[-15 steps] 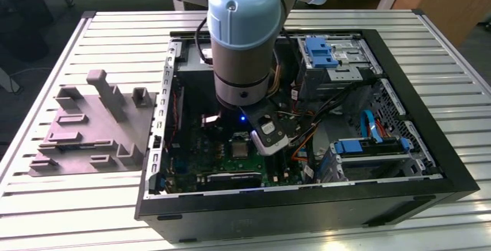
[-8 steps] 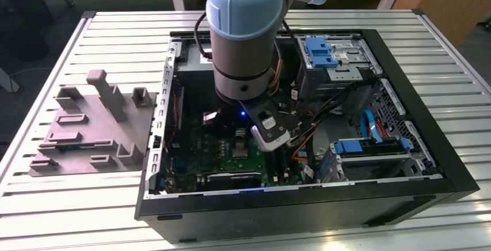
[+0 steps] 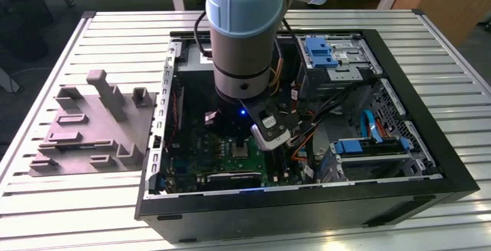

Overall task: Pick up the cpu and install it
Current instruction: 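Place the cpu into insertion slot, then close the cpu cover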

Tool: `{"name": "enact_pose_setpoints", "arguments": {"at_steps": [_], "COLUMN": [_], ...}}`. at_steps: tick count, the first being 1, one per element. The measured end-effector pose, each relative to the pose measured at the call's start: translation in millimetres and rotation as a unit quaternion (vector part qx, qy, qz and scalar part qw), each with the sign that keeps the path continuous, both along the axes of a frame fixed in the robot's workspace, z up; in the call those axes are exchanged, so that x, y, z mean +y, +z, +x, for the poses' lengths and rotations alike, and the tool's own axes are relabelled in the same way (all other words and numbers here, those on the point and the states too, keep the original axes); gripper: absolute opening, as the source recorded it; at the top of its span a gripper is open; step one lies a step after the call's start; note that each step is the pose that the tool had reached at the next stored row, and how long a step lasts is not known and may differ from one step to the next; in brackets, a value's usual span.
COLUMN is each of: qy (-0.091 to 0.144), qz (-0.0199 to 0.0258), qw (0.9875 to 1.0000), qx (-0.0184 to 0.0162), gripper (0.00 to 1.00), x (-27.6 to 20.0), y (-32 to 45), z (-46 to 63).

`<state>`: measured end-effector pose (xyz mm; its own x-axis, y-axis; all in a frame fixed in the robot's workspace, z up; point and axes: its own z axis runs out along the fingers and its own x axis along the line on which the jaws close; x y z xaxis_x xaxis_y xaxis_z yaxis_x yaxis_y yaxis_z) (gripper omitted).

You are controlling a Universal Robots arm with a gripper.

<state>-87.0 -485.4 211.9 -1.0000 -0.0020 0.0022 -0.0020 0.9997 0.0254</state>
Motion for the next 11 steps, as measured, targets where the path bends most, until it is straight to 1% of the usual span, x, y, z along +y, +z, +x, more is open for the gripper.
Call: {"name": "enact_pose_setpoints", "arguments": {"at_steps": [11], "qy": [0.000], "qz": [0.0000], "qw": [1.0000], "qx": [0.0000], "gripper": [0.11], "x": [0.0], "y": [0.3], "z": [0.0]}}
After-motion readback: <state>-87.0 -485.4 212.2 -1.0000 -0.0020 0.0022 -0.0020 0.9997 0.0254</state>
